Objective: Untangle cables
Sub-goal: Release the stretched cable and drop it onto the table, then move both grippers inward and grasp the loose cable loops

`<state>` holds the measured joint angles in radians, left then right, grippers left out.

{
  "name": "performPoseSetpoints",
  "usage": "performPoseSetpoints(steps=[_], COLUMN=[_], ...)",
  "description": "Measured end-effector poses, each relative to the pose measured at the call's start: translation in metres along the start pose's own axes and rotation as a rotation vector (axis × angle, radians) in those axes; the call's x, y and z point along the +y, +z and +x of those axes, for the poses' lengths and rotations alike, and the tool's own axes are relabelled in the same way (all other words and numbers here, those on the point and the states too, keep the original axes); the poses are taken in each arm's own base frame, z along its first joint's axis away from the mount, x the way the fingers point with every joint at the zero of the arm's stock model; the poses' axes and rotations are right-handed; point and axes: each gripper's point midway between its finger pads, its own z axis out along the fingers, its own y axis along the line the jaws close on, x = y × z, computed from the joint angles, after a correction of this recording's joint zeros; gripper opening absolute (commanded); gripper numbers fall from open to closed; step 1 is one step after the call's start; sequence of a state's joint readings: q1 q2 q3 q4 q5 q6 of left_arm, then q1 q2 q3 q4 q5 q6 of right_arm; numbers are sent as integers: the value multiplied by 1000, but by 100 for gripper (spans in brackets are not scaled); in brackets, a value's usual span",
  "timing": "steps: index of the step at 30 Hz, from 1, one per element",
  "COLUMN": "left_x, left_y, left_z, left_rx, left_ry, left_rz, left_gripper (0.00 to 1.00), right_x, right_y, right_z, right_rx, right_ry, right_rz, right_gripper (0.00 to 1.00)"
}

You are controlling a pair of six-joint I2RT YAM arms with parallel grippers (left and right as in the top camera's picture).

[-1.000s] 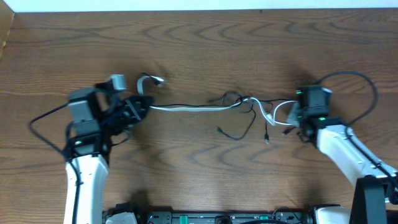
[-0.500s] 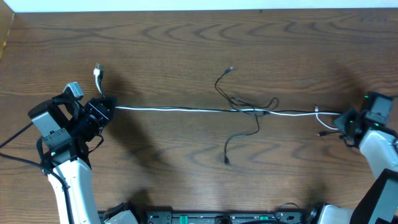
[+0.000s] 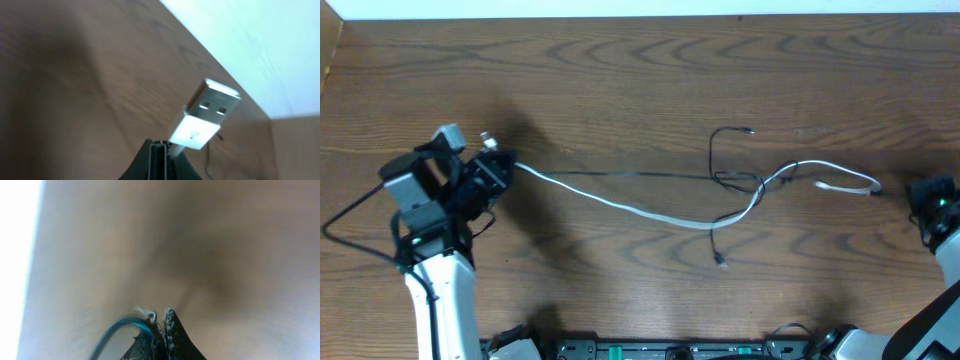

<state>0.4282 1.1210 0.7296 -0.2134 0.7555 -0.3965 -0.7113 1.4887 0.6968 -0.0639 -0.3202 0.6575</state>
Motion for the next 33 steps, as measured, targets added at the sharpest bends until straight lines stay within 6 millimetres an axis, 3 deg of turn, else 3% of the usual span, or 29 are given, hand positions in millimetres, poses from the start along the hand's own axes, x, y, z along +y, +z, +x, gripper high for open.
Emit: performPoseSetpoints(steps=[2,4,7,12,13,16,18,21,24,26,33], left_x=[-22,-43,-77,-94,-92,-84,-79,-73,-67,-63,-63], left_y=[11,20,34,43,45,48,48,48,46,45,45], left_z=[8,21,56,103,110,119,121,121,126,129,128], left_rx=[24,59,152,269,285,307,312,314,335,352,347], left_ry=[68,127,212,298,308,324,330,330,321,313,319], left_rz=[48,94,162,157,136,85,58,27,4,-13,-13], left_gripper=[7,7,7,8,8,39,46,47,48,48,48], right_x=[43,73,113,143,142,129,115,91,70,58,46], right_y=[-2,-5,-15,-34,-36,-35,-32,-28,-26,-26,-21], right_z=[9,34,91,180,192,219,229,238,242,241,231], right_rx=[55,147,329,561,591,651,668,679,677,670,621], right_ry=[-75,-140,-259,-453,-474,-521,-540,-574,-612,-622,-634], right_rz=[-193,-322,-479,-597,-589,-502,-418,-278,-159,-83,0], right_gripper=[1,1,1,1,1,1,1,3,33,40,39])
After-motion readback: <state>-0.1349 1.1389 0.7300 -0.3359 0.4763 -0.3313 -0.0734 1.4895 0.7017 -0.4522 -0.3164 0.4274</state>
